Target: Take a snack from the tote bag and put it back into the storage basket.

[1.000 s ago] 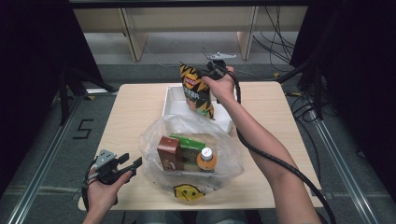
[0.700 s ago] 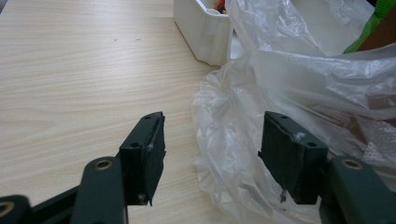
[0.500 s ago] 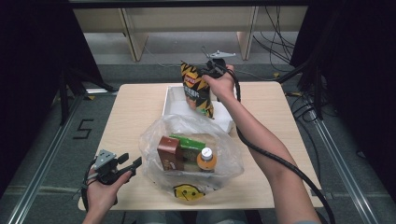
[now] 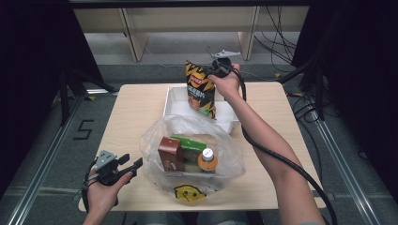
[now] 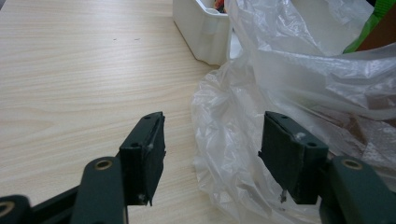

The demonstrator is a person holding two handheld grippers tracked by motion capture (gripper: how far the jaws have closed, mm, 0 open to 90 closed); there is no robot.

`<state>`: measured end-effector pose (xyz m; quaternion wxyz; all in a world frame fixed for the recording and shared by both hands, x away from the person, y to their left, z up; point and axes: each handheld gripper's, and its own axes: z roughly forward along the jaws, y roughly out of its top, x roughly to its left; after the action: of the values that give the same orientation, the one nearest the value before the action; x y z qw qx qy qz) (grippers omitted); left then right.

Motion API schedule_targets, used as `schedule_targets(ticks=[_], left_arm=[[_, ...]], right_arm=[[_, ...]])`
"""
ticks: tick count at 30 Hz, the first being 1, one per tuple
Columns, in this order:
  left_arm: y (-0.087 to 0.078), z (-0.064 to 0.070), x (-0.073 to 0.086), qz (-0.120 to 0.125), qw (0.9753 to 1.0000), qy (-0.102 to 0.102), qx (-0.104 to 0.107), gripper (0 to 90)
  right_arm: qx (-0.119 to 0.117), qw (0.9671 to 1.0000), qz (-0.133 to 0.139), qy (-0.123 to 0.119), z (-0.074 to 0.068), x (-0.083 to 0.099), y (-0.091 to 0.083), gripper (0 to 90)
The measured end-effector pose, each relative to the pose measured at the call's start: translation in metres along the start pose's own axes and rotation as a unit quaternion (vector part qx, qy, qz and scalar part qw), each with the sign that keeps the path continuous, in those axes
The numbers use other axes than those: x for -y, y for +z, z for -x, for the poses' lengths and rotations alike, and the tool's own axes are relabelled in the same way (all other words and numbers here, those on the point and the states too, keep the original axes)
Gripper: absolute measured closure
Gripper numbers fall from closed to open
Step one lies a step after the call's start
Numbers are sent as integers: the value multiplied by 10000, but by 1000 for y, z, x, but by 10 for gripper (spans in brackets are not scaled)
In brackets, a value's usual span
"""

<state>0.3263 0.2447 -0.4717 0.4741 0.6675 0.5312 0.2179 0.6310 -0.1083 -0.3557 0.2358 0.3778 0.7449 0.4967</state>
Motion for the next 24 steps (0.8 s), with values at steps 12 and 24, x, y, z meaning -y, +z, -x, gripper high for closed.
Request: schedule_targets(ticks=[12, 24], left_arm=[[0, 0, 0, 0, 10000, -11, 22, 393], [1, 1, 0, -1, 10000, 14, 20, 393]], right_arm=[[126, 9999, -30, -17, 7, 3, 0, 781], [98, 9987, -188, 456, 3, 7, -5, 441]])
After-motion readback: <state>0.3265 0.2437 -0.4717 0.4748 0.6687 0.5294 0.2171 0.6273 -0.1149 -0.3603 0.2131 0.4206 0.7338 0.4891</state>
